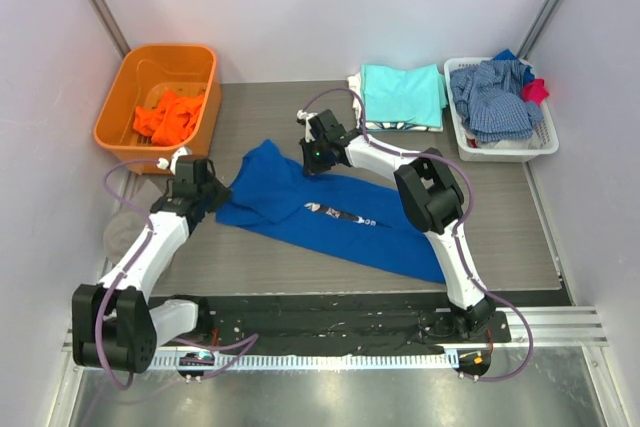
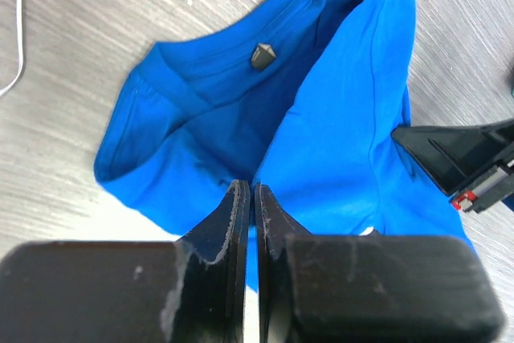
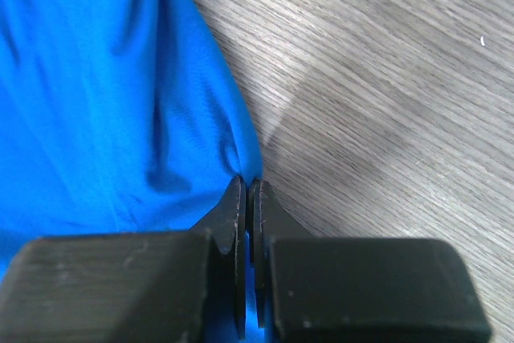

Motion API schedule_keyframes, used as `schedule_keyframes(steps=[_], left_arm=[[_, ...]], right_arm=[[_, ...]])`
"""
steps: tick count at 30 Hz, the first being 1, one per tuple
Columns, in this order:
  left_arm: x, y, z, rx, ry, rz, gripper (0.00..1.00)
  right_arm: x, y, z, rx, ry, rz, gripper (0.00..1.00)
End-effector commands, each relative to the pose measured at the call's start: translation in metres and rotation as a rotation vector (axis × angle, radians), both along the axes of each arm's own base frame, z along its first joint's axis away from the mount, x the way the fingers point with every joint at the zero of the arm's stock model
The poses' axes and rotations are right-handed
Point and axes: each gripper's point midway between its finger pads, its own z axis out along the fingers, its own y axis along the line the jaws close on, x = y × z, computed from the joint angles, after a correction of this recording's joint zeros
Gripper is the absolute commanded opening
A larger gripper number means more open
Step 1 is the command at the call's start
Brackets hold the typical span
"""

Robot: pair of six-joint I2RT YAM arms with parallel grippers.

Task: Fold and stack the t-shirts
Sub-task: Fold the tshirt

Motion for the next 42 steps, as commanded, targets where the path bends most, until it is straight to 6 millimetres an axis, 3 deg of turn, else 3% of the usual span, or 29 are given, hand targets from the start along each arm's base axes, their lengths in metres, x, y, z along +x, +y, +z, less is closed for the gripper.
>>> schedule_keyframes(steps=[1, 15, 35, 40, 42], left_arm=[[-0.013, 0.0, -0.001, -0.012, 0.005, 0.011, 0.09], [-0.046, -0.004, -0.028, -0.068, 0.058, 0.021, 0.11], [-0.064, -0.011, -0.046, -0.104, 0.089, 0.021, 0.15], [-0.066, -0.01, -0.047, -0.103, 0.087, 0.024, 0.25], [-0.066, -0.01, -0.046, -0.104, 0.084, 0.021, 0.24]], right_arm=[[-0.003, -0.009, -0.008, -0.032, 0.014, -0.014, 0.01], [-0.002, -0.009, -0.008, -0.03, 0.013, -0.014, 0.01], [-0.002, -0.009, -0.008, -0.029, 0.014, -0.015, 0.01], [-0.002, -0.009, -0.008, -0.03, 0.012, -0.013, 0.01], [-0.002, -0.009, -0.007, -0.028, 0.015, -0.014, 0.01]])
